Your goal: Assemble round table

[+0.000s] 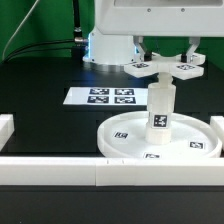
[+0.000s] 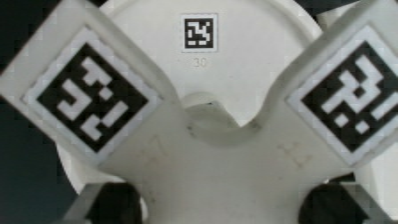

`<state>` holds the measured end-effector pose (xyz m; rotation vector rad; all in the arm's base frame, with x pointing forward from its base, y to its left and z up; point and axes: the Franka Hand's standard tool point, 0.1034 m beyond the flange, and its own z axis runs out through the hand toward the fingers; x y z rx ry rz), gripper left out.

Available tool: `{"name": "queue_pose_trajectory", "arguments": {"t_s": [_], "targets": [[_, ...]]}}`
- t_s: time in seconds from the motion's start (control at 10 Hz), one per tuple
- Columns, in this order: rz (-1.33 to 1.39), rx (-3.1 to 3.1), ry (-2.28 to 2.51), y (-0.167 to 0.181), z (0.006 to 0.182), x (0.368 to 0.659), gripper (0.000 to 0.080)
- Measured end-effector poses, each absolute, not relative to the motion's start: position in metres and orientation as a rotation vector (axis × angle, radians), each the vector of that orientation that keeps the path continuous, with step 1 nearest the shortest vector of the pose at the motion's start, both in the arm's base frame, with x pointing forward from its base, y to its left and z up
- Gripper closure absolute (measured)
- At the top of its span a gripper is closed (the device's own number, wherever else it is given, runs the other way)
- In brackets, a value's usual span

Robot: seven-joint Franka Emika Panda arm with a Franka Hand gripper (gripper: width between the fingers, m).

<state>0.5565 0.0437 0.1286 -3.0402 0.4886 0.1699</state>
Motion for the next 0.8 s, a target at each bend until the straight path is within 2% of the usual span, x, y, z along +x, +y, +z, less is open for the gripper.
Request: {"name": "queue_pose_trajectory", "arguments": {"t_s": [0.8], "targets": [[0.146,-3.05,0.477,0.0342,0.1211,0.559,0.0361]]}}
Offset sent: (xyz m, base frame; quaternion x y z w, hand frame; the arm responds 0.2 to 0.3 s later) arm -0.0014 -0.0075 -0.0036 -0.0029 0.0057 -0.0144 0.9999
